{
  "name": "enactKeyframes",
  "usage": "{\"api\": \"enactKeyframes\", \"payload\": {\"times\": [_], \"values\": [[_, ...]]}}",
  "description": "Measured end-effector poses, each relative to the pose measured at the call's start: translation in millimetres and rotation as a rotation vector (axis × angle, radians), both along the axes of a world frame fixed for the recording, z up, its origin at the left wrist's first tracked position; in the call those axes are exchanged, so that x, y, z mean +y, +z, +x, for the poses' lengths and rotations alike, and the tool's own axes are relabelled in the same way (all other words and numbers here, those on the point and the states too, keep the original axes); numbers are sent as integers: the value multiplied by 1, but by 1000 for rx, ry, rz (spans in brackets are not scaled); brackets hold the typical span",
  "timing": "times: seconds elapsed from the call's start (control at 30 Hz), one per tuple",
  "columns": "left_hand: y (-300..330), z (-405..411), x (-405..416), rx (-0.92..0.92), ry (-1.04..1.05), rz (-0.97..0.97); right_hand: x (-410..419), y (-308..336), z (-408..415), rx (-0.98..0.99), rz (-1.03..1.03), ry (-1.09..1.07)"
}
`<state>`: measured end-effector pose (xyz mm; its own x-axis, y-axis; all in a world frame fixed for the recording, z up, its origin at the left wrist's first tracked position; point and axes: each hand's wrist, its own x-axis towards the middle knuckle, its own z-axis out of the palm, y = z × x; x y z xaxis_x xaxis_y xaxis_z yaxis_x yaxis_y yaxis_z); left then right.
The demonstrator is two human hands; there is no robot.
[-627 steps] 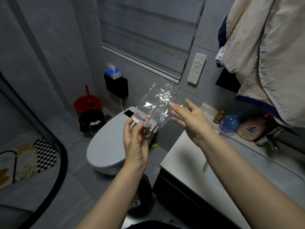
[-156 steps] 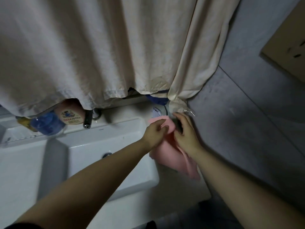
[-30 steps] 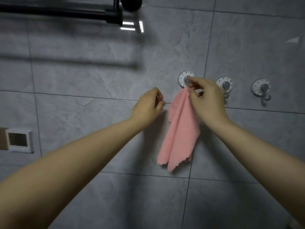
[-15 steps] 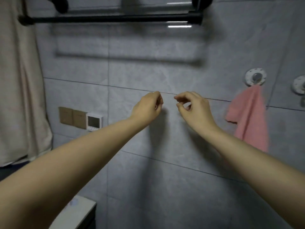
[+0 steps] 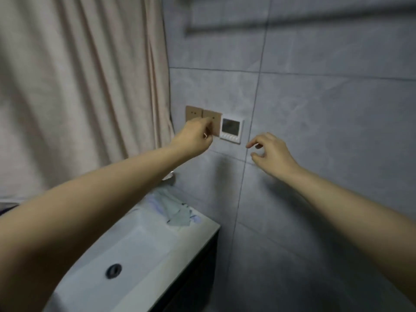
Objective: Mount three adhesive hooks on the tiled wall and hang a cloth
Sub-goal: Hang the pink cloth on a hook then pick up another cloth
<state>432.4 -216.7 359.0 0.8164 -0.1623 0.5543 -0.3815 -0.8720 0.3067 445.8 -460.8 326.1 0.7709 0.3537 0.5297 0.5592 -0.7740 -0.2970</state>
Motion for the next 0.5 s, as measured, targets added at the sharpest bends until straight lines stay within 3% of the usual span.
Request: {"api": "enactKeyframes", "payload": {"times": [0.33,0.5], "values": [[-100,1,108,271,140,-142,89,-109,52,333,-528,133],[-151,15,159,429,281,-158,134,-164,100,473,-610,204]]}}
